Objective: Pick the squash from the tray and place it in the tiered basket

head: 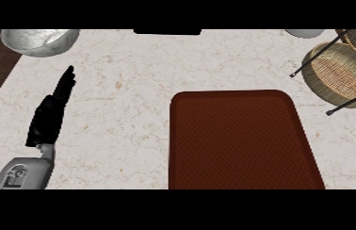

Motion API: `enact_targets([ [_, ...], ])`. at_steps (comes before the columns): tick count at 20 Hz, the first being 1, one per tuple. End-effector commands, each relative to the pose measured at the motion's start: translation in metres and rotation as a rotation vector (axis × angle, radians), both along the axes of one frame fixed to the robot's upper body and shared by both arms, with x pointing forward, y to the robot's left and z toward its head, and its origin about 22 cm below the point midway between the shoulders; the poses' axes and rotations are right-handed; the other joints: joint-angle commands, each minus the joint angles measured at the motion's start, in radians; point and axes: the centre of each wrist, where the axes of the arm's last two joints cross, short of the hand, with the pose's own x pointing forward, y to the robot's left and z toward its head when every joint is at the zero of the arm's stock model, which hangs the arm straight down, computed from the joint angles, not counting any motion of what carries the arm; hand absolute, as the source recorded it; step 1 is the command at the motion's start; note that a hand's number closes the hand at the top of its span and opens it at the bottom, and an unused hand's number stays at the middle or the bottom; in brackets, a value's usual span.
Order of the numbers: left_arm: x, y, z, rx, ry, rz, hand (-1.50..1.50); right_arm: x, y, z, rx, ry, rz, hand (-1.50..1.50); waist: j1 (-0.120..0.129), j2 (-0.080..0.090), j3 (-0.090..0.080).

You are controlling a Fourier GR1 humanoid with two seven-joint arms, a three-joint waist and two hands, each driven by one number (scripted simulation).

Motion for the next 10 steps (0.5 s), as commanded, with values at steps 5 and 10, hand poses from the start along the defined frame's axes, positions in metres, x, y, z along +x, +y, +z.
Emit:
enact_targets([
  [5,0.004,0.002,0.001,0.003,0.001,0.007,0.00,0.016,-0.026,-0.043,0.045,0.161,0.059,1.50,0.001,0.008,0.005],
  [10,-0.001,0.000,-0.009,0.011,-0.009,-0.002,0.00,0.017,-0.038,-0.051,0.194,0.370,-0.042,-1.50,0.012,0.013,0.005],
])
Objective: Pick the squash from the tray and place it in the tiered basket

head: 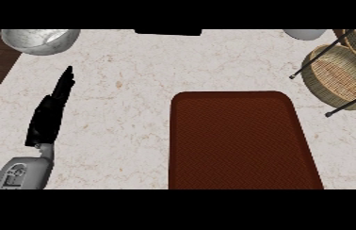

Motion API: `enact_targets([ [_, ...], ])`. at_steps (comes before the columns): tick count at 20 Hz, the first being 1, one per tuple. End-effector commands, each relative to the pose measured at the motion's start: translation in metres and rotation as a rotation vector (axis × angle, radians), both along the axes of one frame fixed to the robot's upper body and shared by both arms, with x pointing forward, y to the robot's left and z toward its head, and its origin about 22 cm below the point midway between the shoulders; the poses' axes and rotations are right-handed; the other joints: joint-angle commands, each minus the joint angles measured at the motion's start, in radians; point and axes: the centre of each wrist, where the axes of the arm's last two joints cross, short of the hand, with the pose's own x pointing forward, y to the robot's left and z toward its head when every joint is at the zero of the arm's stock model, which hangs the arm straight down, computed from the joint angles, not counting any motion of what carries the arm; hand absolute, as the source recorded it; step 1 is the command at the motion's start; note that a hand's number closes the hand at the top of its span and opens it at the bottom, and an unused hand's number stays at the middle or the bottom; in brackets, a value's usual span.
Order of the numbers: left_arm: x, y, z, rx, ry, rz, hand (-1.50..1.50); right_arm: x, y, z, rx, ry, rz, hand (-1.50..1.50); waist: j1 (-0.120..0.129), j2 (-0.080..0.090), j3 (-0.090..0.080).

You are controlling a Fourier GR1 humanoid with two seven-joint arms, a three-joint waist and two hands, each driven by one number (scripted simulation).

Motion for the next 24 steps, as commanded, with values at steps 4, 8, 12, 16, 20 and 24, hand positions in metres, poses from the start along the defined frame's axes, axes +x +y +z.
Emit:
enact_targets([
  [4,-0.013,0.003,-0.010,-0.014,0.014,-0.019,0.00,-0.004,-0.023,-0.033,0.097,0.176,-0.028,-1.50,0.004,0.011,0.020],
  [8,0.012,-0.002,0.015,-0.011,-0.014,-0.001,0.00,0.000,-0.026,-0.037,0.256,0.126,-0.032,-1.50,-0.001,0.014,0.021],
  [12,0.002,-0.012,0.007,-0.010,0.003,0.012,0.00,0.003,-0.027,-0.020,0.384,0.049,-0.011,-1.50,-0.009,0.007,0.020],
  [16,0.013,-0.008,0.018,-0.014,0.006,0.004,0.00,-0.013,-0.052,0.005,0.436,-0.019,-0.080,-1.50,-0.007,0.011,0.021],
  [20,0.008,-0.010,0.009,-0.010,-0.009,-0.008,0.00,-0.048,-0.088,0.029,0.474,0.021,-0.169,-1.50,-0.002,0.014,0.021],
  [24,0.010,-0.009,0.010,-0.012,-0.006,-0.003,0.00,-0.076,-0.113,0.034,0.558,0.112,-0.227,-1.50,0.004,0.021,0.023],
])
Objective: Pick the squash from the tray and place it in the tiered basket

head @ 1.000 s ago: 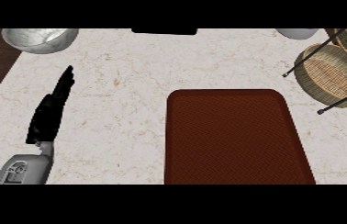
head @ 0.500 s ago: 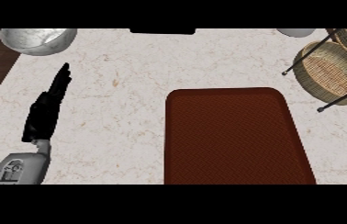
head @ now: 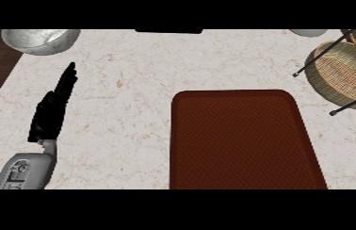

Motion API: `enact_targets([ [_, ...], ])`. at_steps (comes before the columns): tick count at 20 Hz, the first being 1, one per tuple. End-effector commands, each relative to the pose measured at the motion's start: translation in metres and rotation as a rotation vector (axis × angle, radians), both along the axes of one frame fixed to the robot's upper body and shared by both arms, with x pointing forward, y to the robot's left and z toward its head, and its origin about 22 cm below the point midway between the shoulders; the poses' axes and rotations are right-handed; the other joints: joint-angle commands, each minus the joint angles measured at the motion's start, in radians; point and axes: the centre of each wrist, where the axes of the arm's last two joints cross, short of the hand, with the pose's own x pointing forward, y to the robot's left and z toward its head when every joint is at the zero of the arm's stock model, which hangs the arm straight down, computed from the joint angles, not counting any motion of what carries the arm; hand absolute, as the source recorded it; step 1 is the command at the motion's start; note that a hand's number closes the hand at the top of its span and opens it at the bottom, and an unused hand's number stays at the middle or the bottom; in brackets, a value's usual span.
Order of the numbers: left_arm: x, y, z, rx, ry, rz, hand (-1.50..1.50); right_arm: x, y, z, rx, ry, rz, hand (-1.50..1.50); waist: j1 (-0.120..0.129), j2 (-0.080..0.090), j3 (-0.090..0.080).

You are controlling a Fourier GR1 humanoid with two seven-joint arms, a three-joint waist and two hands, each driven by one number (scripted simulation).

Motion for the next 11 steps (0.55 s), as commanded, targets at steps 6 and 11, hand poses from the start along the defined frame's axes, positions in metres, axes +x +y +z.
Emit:
enact_targets([
  [6,-0.001,0.001,0.002,-0.003,-0.001,-0.003,0.00,-0.074,-0.054,0.010,0.104,0.064,-0.013,-1.50,-0.003,0.007,0.008],
  [11,0.001,0.003,0.000,-0.007,-0.005,-0.002,0.00,-0.085,-0.061,0.001,0.174,0.044,-0.014,-1.50,-0.008,0.012,0.011],
])
